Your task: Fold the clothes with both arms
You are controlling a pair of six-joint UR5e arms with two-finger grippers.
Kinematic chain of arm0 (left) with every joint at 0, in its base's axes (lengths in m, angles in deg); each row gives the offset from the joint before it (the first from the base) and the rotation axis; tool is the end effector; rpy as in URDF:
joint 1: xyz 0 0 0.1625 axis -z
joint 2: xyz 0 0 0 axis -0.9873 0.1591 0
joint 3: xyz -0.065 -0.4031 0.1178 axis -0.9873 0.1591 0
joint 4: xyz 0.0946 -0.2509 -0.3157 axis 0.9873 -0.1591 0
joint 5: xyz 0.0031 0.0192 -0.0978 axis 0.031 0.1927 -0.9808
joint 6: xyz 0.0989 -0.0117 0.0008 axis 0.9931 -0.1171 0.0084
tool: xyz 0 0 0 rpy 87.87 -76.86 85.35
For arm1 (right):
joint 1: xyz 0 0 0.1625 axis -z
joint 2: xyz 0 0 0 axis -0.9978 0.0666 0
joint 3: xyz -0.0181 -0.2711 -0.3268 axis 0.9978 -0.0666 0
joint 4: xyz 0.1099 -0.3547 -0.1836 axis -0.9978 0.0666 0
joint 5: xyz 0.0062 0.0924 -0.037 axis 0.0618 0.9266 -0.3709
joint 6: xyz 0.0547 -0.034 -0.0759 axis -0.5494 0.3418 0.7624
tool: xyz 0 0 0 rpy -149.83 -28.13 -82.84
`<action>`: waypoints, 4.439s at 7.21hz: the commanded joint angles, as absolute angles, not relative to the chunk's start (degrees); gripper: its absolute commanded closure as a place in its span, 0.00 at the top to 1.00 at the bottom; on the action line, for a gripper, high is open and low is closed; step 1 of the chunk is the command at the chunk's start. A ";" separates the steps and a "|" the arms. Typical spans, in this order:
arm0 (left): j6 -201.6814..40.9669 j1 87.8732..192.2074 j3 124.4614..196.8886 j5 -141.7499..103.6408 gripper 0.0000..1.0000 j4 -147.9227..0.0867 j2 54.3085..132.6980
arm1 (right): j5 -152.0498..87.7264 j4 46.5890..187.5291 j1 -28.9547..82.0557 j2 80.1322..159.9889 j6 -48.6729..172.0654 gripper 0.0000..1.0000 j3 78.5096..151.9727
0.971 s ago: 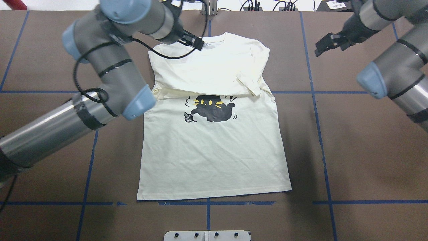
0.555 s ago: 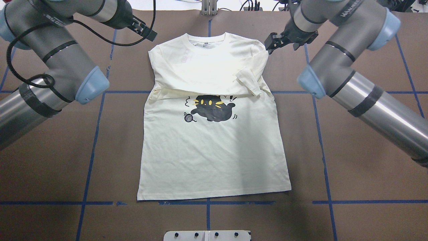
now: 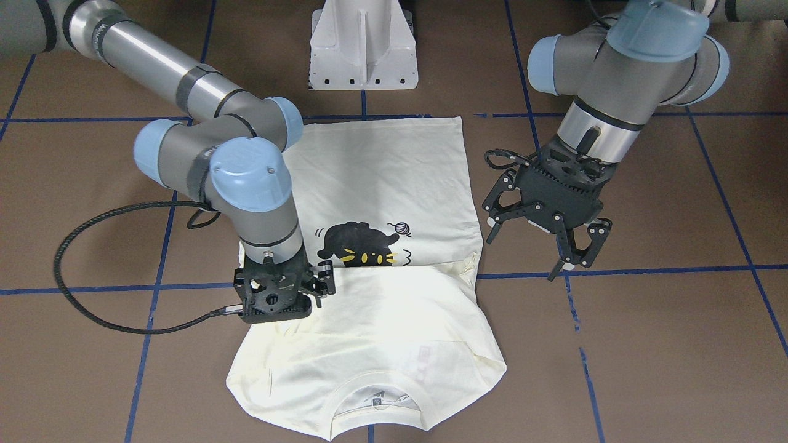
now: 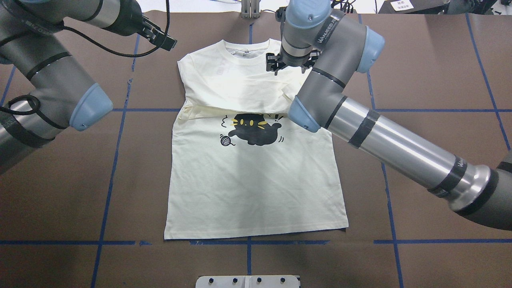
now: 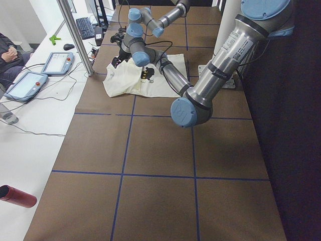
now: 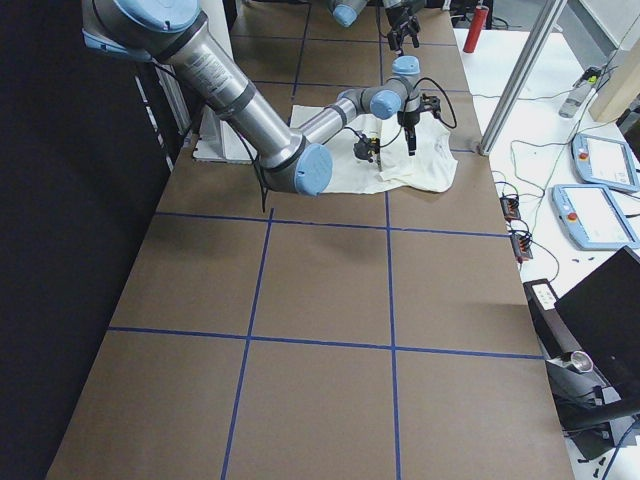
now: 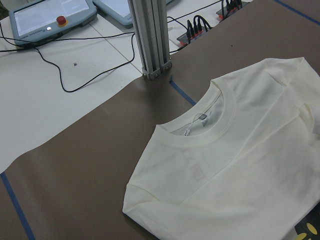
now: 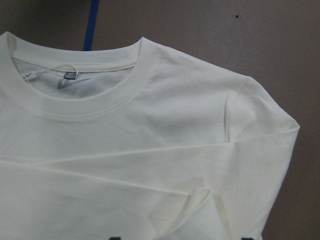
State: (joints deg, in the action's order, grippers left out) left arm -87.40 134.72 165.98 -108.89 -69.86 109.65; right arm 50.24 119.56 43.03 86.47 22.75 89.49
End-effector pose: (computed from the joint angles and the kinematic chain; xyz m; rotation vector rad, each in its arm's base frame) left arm 0.3146 -0.5955 0.1954 0.8135 0.8330 0.4307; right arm -0.5235 -0.6372 0.2173 0.2533 -0.7242 0.0447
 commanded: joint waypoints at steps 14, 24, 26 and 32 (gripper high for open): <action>-89.80 134.02 167.00 -108.53 1.00 -70.83 108.28 | 39.56 125.92 46.55 85.84 38.98 0.00 86.22; -95.58 132.18 166.65 -108.62 1.00 -71.46 107.05 | 53.65 123.03 37.77 93.75 47.09 1.00 97.28; -109.84 127.98 167.79 -107.14 1.00 -72.60 105.65 | 56.43 123.19 37.40 100.31 37.83 1.00 108.75; -141.01 107.77 180.88 -92.55 0.82 -73.04 94.30 | 45.69 104.76 54.40 134.65 -7.27 1.00 143.18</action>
State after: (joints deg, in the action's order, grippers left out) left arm -135.88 112.00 179.84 -95.60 -73.02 95.46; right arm 52.22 115.54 48.60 127.41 0.07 140.87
